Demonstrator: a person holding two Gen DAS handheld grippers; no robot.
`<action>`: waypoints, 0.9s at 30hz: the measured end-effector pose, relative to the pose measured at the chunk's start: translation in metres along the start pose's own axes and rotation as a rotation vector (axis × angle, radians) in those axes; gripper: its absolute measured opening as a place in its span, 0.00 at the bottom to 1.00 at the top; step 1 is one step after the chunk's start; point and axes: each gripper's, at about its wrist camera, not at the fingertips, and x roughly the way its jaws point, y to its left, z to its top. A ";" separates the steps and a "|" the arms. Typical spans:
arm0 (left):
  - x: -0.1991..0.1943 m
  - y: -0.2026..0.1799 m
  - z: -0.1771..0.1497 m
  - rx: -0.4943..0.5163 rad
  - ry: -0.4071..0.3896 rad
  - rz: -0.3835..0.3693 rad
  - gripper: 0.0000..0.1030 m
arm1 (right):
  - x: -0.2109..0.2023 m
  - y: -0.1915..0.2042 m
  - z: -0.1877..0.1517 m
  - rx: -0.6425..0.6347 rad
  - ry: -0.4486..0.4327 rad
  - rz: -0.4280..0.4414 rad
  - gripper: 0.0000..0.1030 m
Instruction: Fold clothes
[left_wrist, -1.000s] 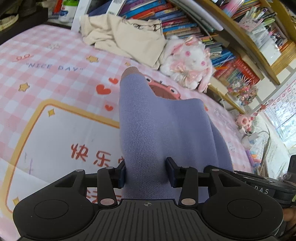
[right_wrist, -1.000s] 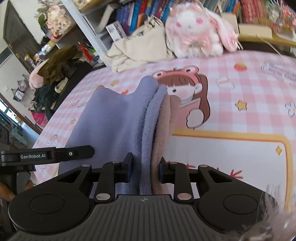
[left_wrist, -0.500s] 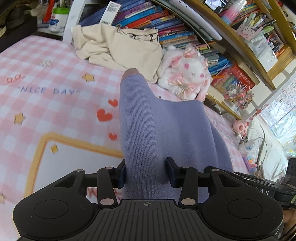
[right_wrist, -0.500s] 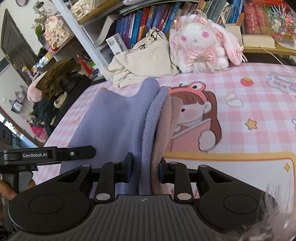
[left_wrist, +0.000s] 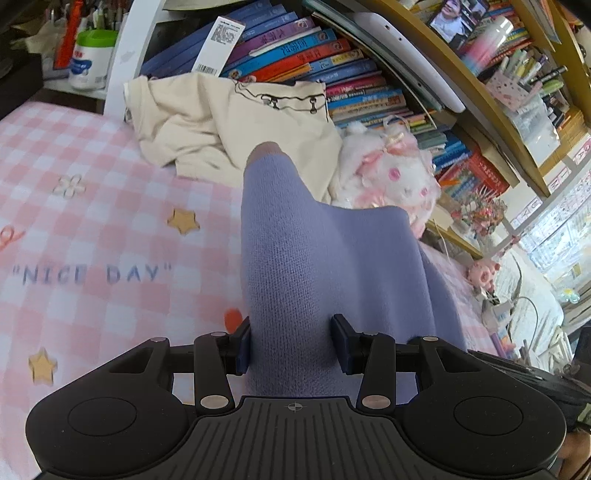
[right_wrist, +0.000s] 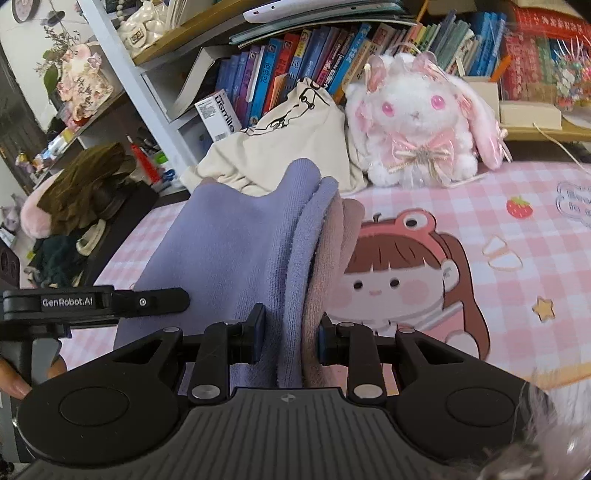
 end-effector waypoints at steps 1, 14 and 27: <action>0.003 0.003 0.004 0.003 0.001 -0.004 0.41 | 0.004 0.001 0.003 -0.001 -0.002 -0.006 0.24; 0.040 0.028 0.033 -0.002 0.029 -0.014 0.41 | 0.055 0.004 0.029 -0.010 0.007 -0.054 0.24; 0.072 0.055 0.046 -0.089 0.055 -0.016 0.41 | 0.098 -0.008 0.041 0.011 0.067 -0.076 0.25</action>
